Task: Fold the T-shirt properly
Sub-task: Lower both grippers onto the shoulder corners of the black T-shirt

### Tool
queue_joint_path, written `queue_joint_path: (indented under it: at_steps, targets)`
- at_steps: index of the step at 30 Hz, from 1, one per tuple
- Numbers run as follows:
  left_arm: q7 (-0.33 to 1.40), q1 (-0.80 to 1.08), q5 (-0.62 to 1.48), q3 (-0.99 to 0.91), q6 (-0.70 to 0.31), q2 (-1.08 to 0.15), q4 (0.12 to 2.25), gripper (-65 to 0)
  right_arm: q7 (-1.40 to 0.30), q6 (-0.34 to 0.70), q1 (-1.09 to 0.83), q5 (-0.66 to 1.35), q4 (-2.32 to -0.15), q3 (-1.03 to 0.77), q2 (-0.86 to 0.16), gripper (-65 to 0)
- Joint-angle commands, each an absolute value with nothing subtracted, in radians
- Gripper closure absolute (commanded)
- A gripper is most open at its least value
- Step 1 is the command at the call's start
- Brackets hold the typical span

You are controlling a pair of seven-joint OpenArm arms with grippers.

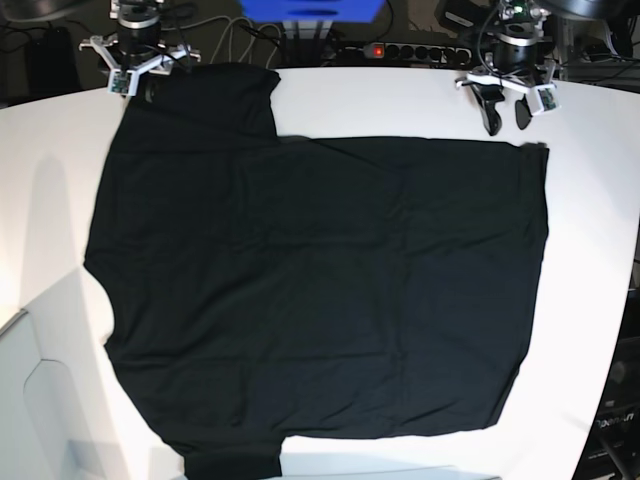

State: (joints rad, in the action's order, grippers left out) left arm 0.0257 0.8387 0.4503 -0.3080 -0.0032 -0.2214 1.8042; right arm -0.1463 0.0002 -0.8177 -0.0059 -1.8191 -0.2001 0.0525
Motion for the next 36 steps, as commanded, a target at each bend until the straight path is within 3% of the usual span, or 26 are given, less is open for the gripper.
queue_joint_path:
  at_steps: [1, 19, 22, 26, 36]
  targets:
    - [0.001, 0.849, 0.452, -0.314, -0.005, -0.229, 1.819, -31.7, -0.125, 0.005, -0.831, -0.004, -1.824, -0.203, 0.050, -27.5]
    - [0.001, 0.849, 0.450, -0.314, -0.005, -0.229, 1.819, -31.7, -0.125, 0.005, -0.831, -0.002, -1.778, -0.196, 0.051, -26.0]
    - [-0.001, 0.849, 0.450, -0.329, -0.005, -0.229, 1.819, -31.7, -0.125, 0.005, -0.823, -0.002, -1.776, -0.196, 0.051, -17.7]
    - [0.001, 0.848, 0.453, -0.380, -0.005, -0.222, 1.819, -31.7, -0.125, 0.005, -0.816, -0.002, -1.756, -0.196, 0.051, 0.0]
    - [0.001, 0.825, 0.453, -0.420, -0.005, -0.222, 1.805, -31.7, -0.124, 0.005, -0.816, -0.002, -1.805, -0.196, 0.051, 0.0]
